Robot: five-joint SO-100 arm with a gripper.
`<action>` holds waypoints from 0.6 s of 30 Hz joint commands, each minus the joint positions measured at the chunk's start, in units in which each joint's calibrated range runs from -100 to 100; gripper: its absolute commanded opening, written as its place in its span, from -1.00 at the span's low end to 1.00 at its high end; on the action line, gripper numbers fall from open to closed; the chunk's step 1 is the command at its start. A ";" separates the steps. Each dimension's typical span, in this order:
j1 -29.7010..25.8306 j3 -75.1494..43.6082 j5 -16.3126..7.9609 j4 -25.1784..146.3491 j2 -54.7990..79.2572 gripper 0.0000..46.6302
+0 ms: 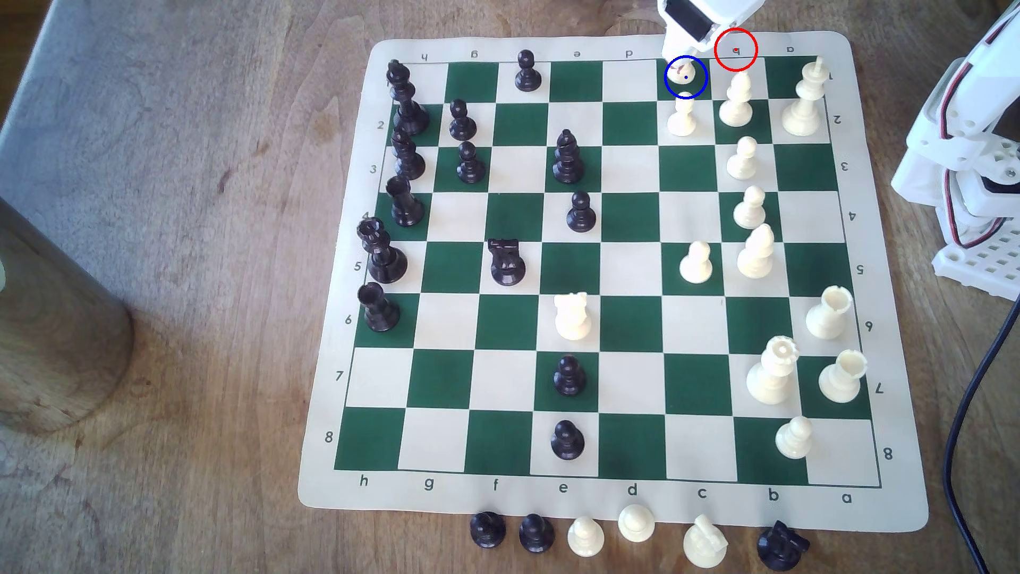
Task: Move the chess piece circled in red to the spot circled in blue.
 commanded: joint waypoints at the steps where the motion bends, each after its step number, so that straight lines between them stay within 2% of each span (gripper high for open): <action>1: 0.38 -2.45 0.39 1.05 0.47 -0.98; 4: 0.38 -2.45 0.54 1.13 1.32 -0.93; 7: 0.62 -2.45 0.29 0.97 1.15 -0.64; 12: 1.40 -2.54 0.39 0.64 0.81 -0.44; 18: 2.41 -3.26 0.15 0.97 -0.55 -0.37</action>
